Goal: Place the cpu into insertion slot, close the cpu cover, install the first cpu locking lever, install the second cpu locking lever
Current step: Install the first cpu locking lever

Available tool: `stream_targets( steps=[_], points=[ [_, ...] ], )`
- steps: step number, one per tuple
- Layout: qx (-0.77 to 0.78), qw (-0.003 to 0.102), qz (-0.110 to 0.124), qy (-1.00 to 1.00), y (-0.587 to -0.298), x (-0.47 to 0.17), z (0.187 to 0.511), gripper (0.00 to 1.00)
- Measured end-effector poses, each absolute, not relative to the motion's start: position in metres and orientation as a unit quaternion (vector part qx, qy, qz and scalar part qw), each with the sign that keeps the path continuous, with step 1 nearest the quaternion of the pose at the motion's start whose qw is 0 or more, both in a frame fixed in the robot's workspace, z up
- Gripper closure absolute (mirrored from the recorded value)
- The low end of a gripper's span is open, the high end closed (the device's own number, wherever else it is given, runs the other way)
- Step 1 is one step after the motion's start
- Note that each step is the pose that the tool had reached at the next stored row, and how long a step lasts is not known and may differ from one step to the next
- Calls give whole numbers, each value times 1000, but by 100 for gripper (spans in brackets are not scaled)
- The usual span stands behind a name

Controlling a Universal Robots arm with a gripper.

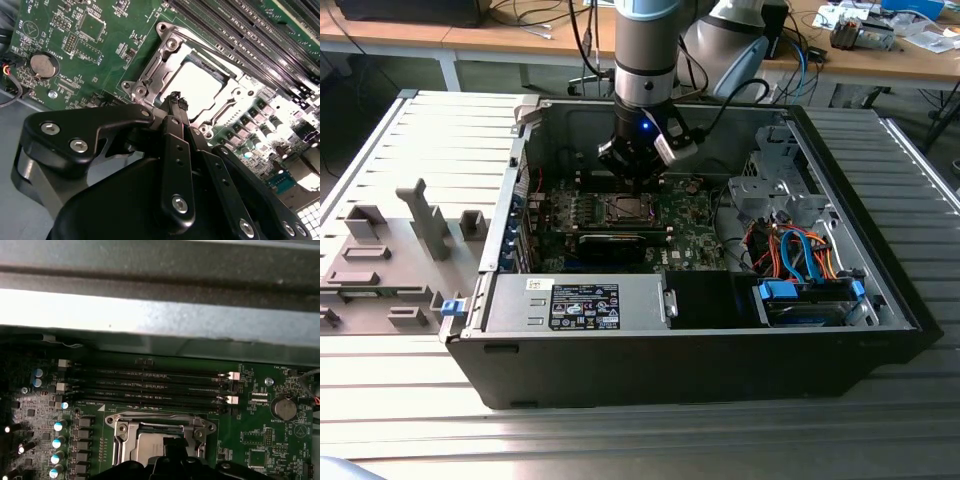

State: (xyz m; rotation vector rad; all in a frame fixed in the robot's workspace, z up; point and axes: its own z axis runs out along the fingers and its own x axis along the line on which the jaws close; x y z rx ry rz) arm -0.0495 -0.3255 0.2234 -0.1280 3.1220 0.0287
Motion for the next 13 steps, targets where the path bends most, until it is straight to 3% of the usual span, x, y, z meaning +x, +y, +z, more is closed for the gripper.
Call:
stream_targets(
  steps=[13],
  points=[
    [-41,8,9,999,-327,-49,233,89]
  ],
)
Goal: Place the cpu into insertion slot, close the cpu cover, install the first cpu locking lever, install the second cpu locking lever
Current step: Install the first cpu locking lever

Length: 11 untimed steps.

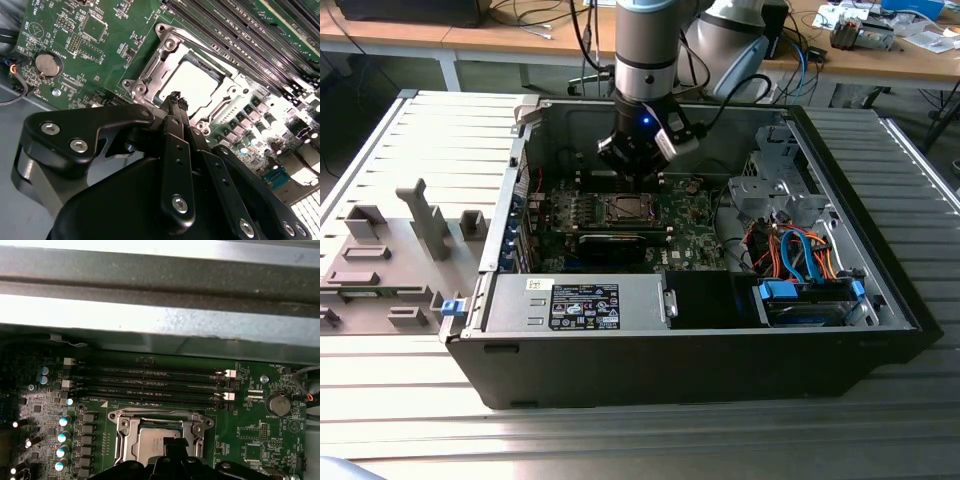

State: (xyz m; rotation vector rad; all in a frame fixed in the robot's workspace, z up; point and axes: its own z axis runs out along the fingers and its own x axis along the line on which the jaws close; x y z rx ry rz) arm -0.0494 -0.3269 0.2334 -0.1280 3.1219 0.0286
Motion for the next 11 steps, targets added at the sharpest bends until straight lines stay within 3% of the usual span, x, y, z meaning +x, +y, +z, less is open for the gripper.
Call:
stream_targets(
  steps=[11],
  points=[
    [-41,8,9,999,-327,-49,255,89]
  ],
)
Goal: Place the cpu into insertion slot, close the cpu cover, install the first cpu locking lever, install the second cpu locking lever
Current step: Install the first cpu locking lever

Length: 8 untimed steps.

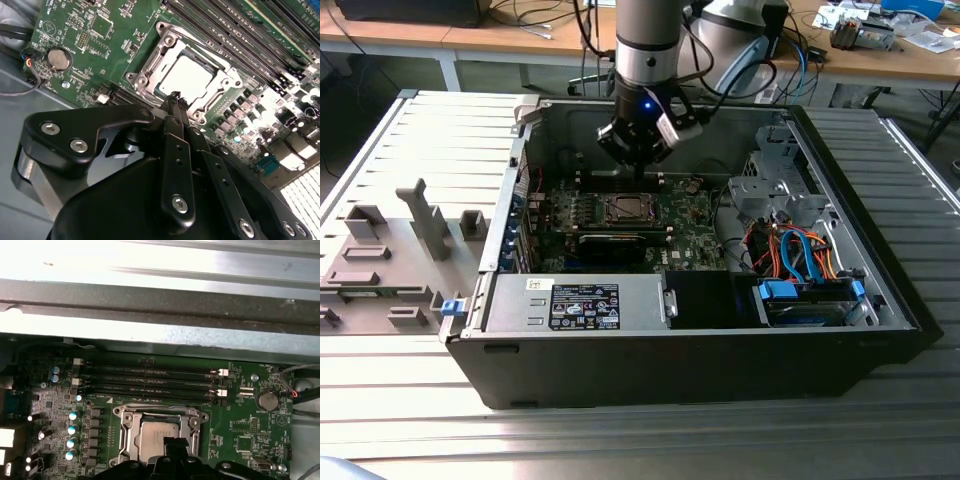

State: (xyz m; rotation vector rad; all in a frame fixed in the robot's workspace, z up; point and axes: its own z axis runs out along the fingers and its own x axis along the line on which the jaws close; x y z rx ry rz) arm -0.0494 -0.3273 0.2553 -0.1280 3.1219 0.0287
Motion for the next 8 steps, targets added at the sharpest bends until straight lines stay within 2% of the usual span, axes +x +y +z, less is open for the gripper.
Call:
stream_targets(
  steps=[8],
  points=[
    [-41,8,9,999,-328,-49,271,89]
  ],
)
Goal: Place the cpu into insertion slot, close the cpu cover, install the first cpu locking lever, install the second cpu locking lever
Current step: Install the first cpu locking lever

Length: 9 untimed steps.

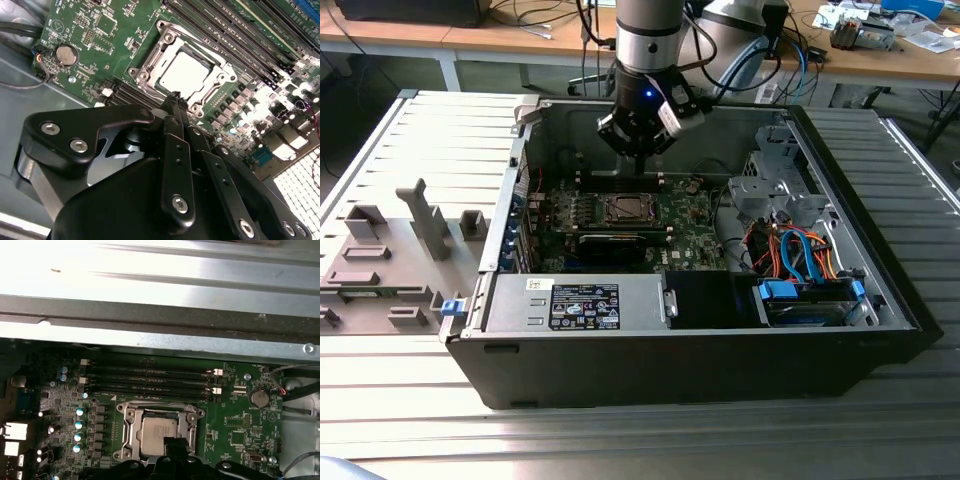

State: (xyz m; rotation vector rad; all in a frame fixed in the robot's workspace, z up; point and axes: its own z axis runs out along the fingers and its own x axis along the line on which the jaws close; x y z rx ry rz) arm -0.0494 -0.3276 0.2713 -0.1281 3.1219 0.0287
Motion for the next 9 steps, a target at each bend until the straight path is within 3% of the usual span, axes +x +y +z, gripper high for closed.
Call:
stream_targets(
  steps=[9],
  points=[
    [-41,8,9,999,-328,-49,279,89]
  ],
)
